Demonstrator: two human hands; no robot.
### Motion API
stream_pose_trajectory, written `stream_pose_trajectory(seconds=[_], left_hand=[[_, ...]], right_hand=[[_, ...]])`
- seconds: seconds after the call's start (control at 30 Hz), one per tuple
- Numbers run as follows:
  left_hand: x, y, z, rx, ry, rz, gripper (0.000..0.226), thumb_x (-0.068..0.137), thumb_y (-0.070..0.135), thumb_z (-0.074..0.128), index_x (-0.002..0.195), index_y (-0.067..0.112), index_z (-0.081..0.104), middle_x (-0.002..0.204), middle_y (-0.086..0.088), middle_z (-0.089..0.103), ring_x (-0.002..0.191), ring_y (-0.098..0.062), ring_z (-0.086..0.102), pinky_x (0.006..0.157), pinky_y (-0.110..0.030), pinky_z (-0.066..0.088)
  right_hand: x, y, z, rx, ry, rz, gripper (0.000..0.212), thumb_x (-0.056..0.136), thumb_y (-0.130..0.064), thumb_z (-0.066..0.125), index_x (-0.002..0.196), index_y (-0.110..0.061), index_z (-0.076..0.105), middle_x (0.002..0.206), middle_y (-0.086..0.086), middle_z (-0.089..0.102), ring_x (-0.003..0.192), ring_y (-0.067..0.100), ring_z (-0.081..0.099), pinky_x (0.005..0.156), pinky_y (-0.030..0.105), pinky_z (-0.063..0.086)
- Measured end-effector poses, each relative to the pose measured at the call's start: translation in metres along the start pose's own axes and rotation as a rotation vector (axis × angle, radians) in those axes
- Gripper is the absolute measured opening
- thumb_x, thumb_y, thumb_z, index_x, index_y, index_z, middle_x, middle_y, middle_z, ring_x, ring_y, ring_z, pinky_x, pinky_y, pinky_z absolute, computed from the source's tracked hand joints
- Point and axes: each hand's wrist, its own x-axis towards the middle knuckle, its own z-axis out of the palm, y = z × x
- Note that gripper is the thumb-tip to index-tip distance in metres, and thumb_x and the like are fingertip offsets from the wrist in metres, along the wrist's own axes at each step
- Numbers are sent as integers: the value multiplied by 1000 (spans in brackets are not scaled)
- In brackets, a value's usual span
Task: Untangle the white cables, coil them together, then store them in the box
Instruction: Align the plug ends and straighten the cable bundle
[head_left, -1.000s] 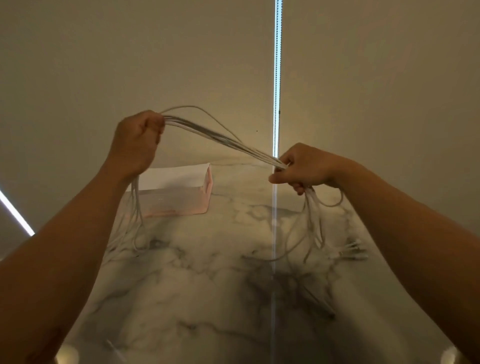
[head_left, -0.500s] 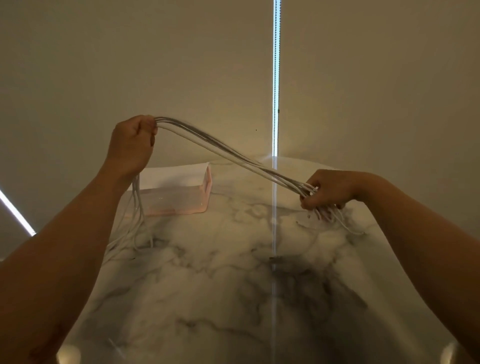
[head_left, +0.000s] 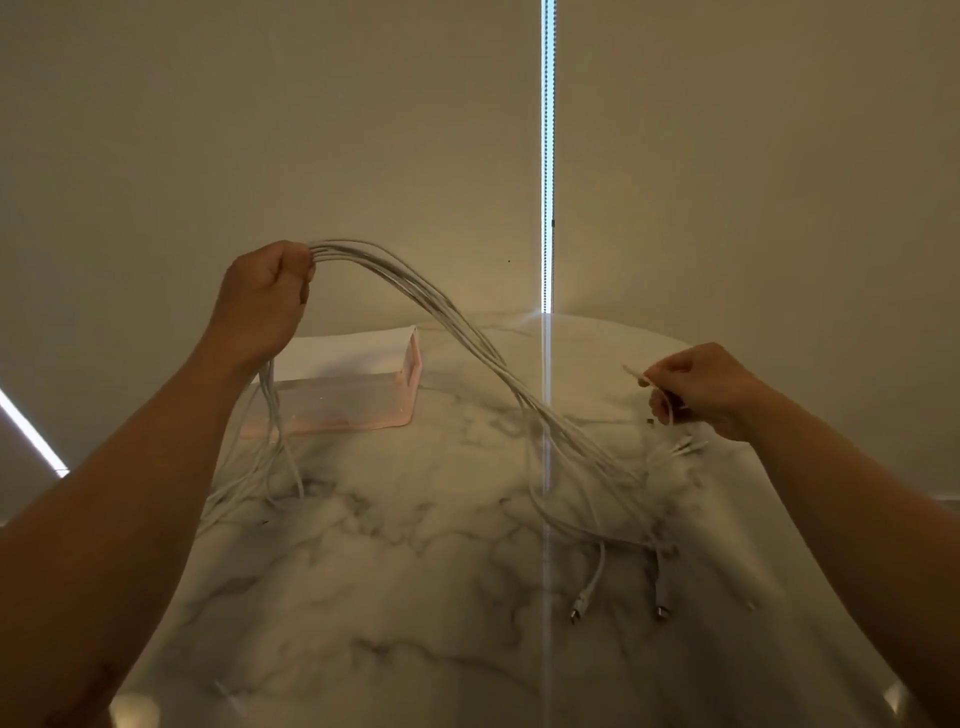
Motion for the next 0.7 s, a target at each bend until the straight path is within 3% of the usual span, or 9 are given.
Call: stream_pose_trajectory(seconds=[0.07,0.13,0.23,0.33,0.43,0.5,0.6,0.7], left_hand=[[-2,1,0,12,-15,26,35,96,31,40,63,25,50,46,12,45,49,-18,36,52,-28,30],[-2,2,1,32,-37,63,35,97,30,40,64,24,50,50,9,45,51,-18,37,54,-29,32],[-6,7,2,105,-75,127,35,99,27,40,66,21,48,58,-2,45,54,-15,39,57,-30,34],[-11,16,8,157,-118,183,38,103,21,40,65,25,46,58,-2,45,51,-7,39,55,-23,34],[-18,25,17,180,-176,236,38,104,24,40,66,26,45,58,2,46,52,-5,42,54,-20,33],[-23,28,23,163,-202,256,36,103,28,40,68,25,46,57,3,46,52,-6,42,54,-21,33],[-26,28,24,95,-198,257,36,102,31,40,68,23,47,56,4,45,51,-6,39,53,-24,33],[-20,23,15,46,-114,246,35,100,29,43,66,26,50,53,7,47,50,-2,38,52,-23,33]], right_hand=[[6,0,0,-399,206,46,26,96,-13,53,82,6,63,86,24,68,76,35,64,73,39,55],[1,-16,9,-656,347,-46,26,97,-15,49,95,5,65,106,24,65,96,38,62,85,36,47],[-20,-55,41,-444,425,-372,32,94,-30,59,112,-6,68,119,15,64,111,30,59,93,32,42],[-46,-99,82,-198,173,-625,53,91,-54,58,126,-15,62,131,1,60,120,14,54,96,23,36],[-58,-138,117,-169,-147,-671,76,84,-61,62,143,-19,43,144,-3,48,126,11,46,97,23,34],[-56,-152,135,-254,-181,-690,70,83,-52,70,138,-16,45,133,0,56,113,14,54,88,23,39],[-46,-150,141,-196,-112,-668,23,92,-32,65,92,-8,65,79,3,69,70,20,64,66,31,51],[-52,-137,126,-27,-271,-587,35,94,-33,63,71,-7,63,45,-7,53,42,15,52,49,24,48]])
